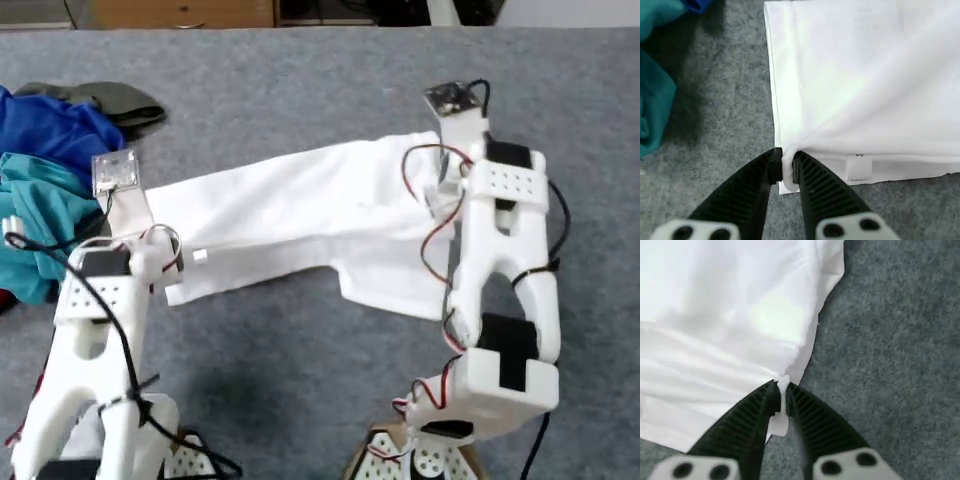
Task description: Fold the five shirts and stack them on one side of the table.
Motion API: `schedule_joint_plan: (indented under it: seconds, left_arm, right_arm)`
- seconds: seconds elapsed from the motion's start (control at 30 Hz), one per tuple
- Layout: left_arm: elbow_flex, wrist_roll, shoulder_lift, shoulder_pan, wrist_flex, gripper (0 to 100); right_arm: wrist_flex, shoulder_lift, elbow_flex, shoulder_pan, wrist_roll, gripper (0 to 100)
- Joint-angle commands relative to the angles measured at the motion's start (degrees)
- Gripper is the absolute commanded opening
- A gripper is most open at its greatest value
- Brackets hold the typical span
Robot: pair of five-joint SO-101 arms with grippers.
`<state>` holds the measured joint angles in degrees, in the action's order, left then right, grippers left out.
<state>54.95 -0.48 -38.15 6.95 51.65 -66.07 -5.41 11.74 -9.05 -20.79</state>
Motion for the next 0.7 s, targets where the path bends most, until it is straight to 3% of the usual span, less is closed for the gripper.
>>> schedule_joint_plan:
  seconds: [0.0, 0.43, 0.67]
  left_arm:
    - [-0.26, 0.18, -4.70, -1.23, 2.55, 2]
    - [3.87, 0.44, 4.44, -1.76, -5.54, 2]
    - [3.96, 0.18, 6.81, -2.29, -5.71, 2]
  right_arm:
    - [-1.93, 4.26, 0.13, -2.07, -1.93, 0.4]
    - [4.04, 11.21, 13.85, 0.75, -2.55, 0.4]
    - [8.44, 16.22, 22.55, -0.31, -2.02, 0.4]
